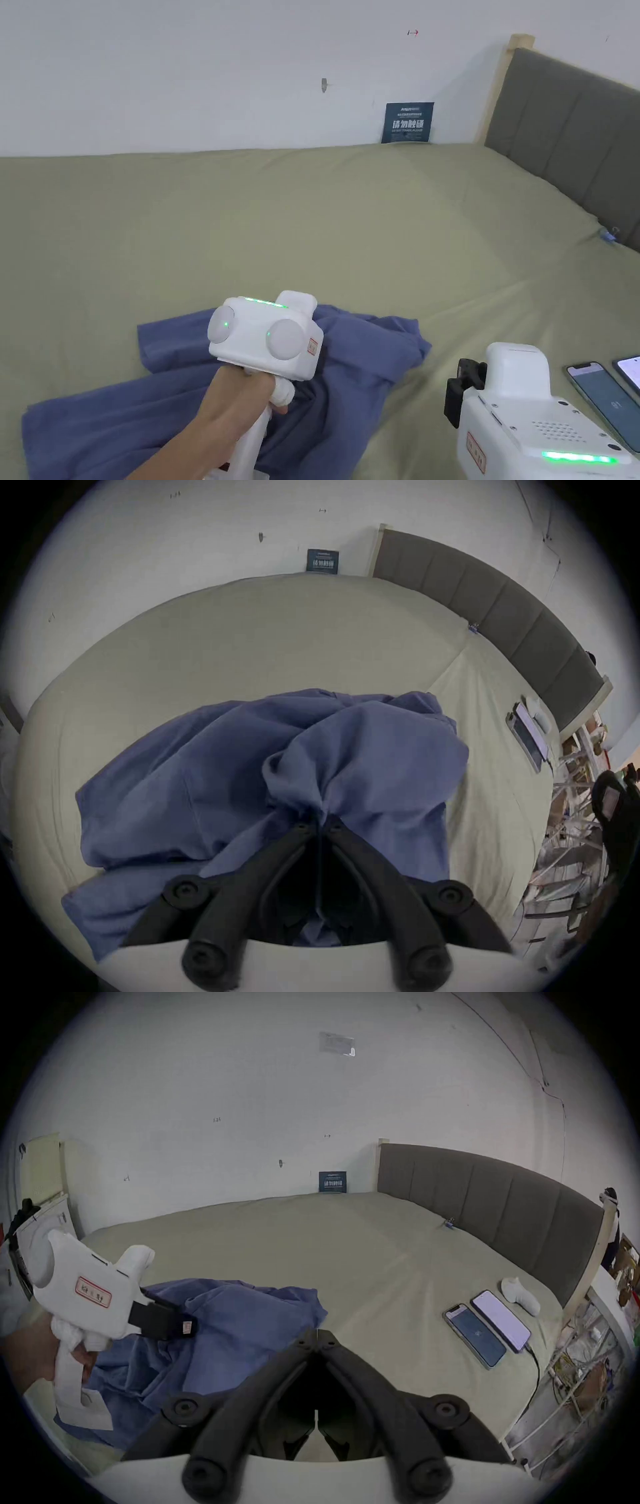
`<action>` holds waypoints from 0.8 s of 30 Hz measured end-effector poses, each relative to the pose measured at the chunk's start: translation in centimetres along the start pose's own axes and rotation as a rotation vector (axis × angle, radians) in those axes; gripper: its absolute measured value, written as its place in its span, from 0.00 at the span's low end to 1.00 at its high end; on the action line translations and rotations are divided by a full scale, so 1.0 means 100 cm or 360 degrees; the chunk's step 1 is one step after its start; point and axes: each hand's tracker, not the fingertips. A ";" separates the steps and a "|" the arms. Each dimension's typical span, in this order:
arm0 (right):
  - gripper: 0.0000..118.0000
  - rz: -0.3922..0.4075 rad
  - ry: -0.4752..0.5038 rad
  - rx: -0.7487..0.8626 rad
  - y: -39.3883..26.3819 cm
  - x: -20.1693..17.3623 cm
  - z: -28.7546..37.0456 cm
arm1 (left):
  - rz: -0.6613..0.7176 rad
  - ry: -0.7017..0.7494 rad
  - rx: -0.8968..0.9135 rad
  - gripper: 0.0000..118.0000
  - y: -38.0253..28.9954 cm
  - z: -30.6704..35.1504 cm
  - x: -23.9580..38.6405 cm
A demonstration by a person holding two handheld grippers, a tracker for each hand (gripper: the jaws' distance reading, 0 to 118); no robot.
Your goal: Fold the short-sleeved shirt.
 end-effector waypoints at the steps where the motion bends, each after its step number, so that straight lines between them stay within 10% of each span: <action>1: 0.00 0.0009 0.0003 0.0003 -0.001 -0.001 0.000 | -0.0007 0.0001 0.0012 0.38 -0.001 0.002 -0.001; 2: 0.00 0.0023 0.0004 -0.0001 -0.001 -0.003 0.001 | -0.0010 0.0006 0.0031 0.86 -0.003 0.006 0.000; 3: 0.00 0.0024 0.0011 0.0000 -0.001 -0.004 0.001 | -0.0009 -0.0009 0.0056 1.00 -0.007 0.010 0.000; 7: 0.00 0.0058 0.0051 0.0006 0.001 -0.012 0.005 | 0.0057 0.0131 0.0237 0.86 -0.022 0.053 -0.003; 8: 0.00 0.0073 0.0063 0.0005 0.002 -0.014 0.007 | 0.0103 0.0157 0.0327 0.68 -0.030 0.071 -0.006; 10: 0.00 0.0094 0.0108 0.0025 0.003 -0.020 0.013 | 0.0123 0.0196 0.0463 0.00 -0.047 0.110 -0.012; 24: 0.00 0.0186 0.0323 0.0171 0.001 -0.068 0.075 | 0.0451 0.0860 0.0849 0.00 -0.223 0.317 -0.070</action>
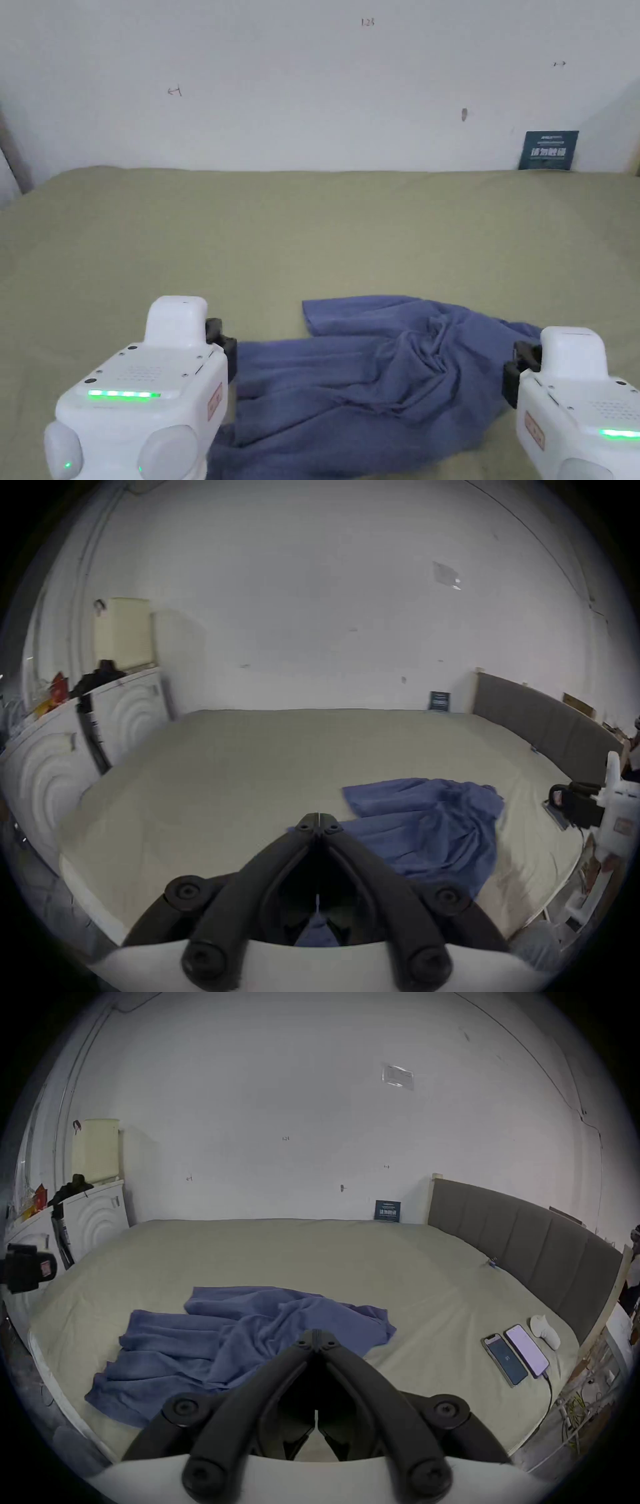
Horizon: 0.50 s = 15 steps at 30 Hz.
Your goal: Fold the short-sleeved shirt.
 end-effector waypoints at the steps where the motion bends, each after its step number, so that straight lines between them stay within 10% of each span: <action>1: 0.00 0.0004 0.0004 0.0001 0.001 -0.003 0.001 | 0.0021 -0.0003 -0.0015 0.00 -0.002 0.002 -0.007; 15: 0.00 0.0012 0.0048 -0.0036 0.005 -0.015 -0.034 | 0.0054 -0.0108 -0.0360 0.00 0.006 -0.107 -0.016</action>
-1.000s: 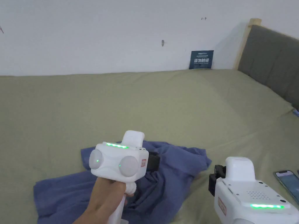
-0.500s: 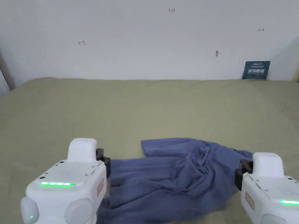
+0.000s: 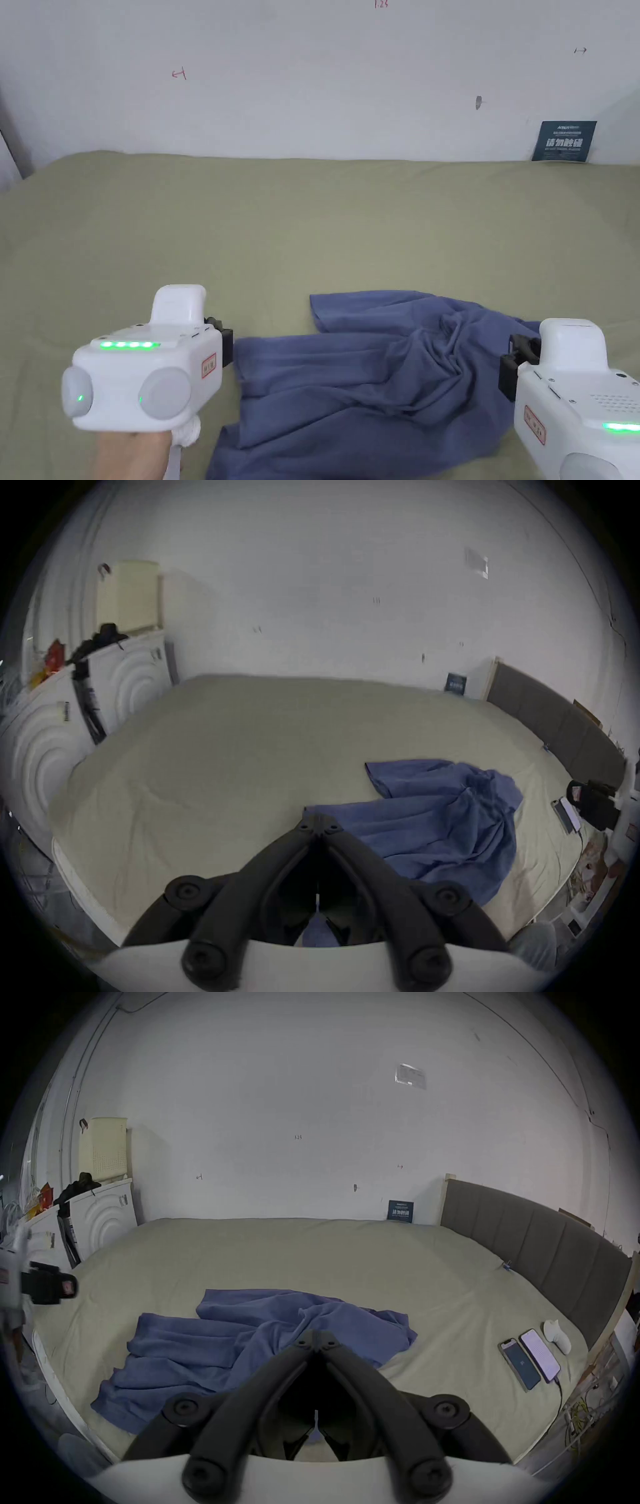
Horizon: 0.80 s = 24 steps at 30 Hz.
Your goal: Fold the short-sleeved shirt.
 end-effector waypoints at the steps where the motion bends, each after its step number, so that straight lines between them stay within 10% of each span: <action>1: 0.00 -0.0001 -0.0004 -0.0013 -0.002 0.001 -0.005 | -0.0019 -0.0020 -0.0075 0.00 0.004 -0.020 0.000; 7: 0.00 0.0007 -0.0036 -0.0114 -0.013 0.015 -0.040 | -0.0162 0.0005 -0.0393 0.02 0.014 -0.142 -0.003; 8: 0.00 0.0011 -0.0041 -0.0130 -0.014 0.018 -0.045 | -0.0196 -0.0004 -0.0459 0.19 0.013 -0.158 -0.005; 10: 0.00 0.0033 -0.0064 -0.0155 -0.018 0.025 -0.055 | -0.0211 0.0070 -0.0543 0.86 0.010 -0.185 -0.006; 11: 0.00 0.0043 -0.0076 -0.0168 -0.019 0.028 -0.059 | -0.0229 0.0109 -0.0558 1.00 0.008 -0.196 -0.007; 16: 0.00 0.0025 -0.0116 -0.0227 -0.024 0.050 -0.072 | -0.0240 0.0116 -0.0548 0.96 0.000 -0.179 0.004; 20: 0.00 0.0055 -0.0178 -0.0281 -0.024 0.076 -0.083 | -0.0248 -0.0068 -0.0511 0.04 0.007 -0.158 0.011; 24: 0.00 0.0014 -0.0237 -0.0365 -0.012 0.108 -0.106 | -0.0320 -0.0062 -0.0526 0.04 0.006 -0.157 0.020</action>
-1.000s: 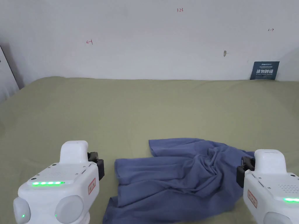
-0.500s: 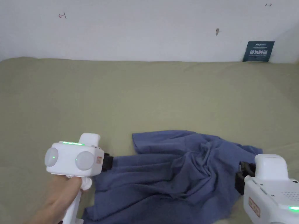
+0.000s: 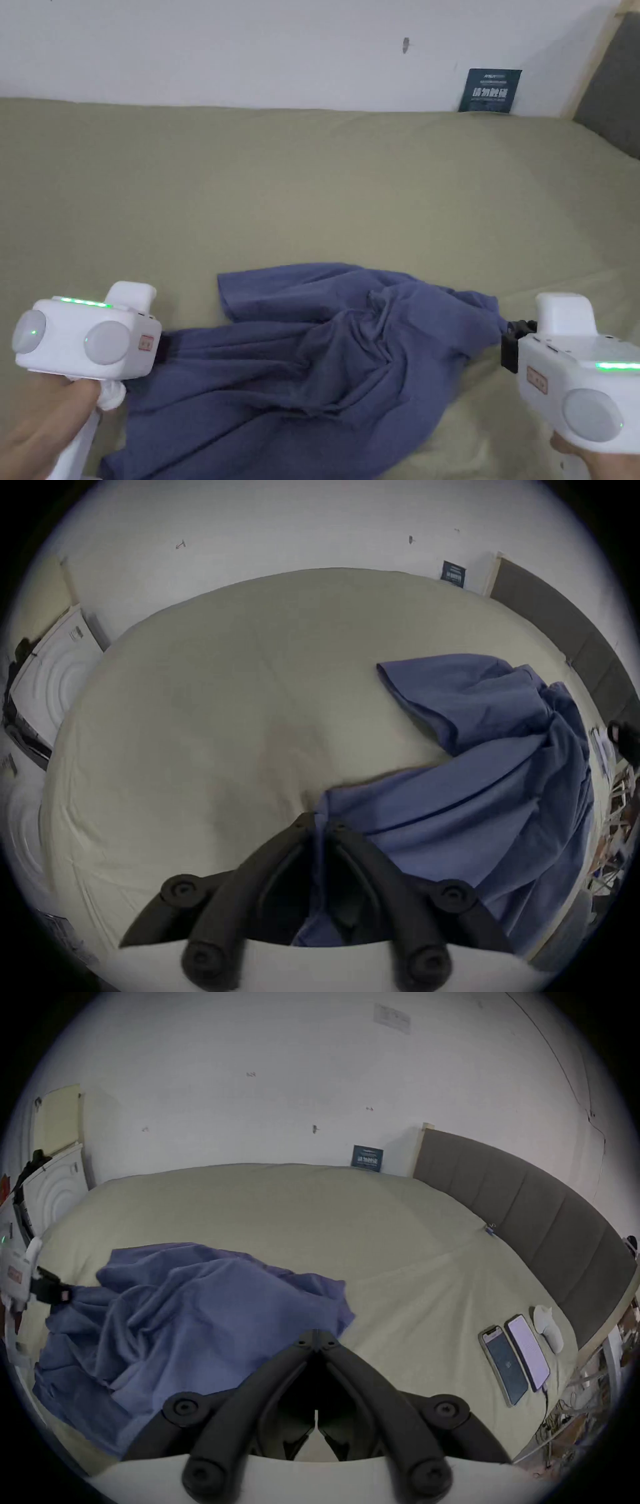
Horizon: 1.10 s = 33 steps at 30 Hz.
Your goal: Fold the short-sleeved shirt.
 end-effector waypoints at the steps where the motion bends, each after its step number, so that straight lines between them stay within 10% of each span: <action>1: 0.00 -0.0014 0.0002 -0.0033 0.006 0.007 -0.008 | 0.0001 -0.0003 -0.0005 0.04 0.000 0.000 0.000; 7: 0.00 -0.0093 0.0110 -0.0255 0.041 0.032 -0.068 | 0.0088 -0.0035 -0.0005 0.04 -0.001 -0.003 -0.003; 9: 0.14 -0.0146 0.0185 -0.0356 0.045 0.036 -0.087 | 0.0100 -0.0040 -0.0003 0.04 0.000 -0.006 -0.005; 11: 0.32 -0.0213 0.0261 -0.0452 0.045 0.039 -0.102 | 0.0102 -0.0038 0.0002 0.04 -0.001 -0.007 -0.004; 13: 1.00 -0.0232 0.0269 -0.0564 0.036 0.038 -0.115 | 0.0103 -0.0034 0.0006 0.04 -0.001 -0.008 -0.003; 20: 0.69 -0.0118 0.0115 -0.0564 0.021 0.010 -0.112 | 0.0171 -0.0053 0.0007 0.04 0.000 -0.013 -0.009; 21: 0.58 -0.0124 0.0119 -0.0565 0.022 0.023 -0.125 | 0.0172 -0.0056 0.0010 0.04 0.000 -0.012 -0.010; 23: 0.02 -0.0076 0.0155 -0.0504 0.029 0.023 -0.112 | 0.0187 -0.0063 0.0015 0.04 0.002 -0.005 -0.013; 33: 0.02 -0.0032 0.0190 -0.0097 0.082 0.040 0.012 | 0.0335 0.0103 0.0361 0.04 0.015 0.126 -0.067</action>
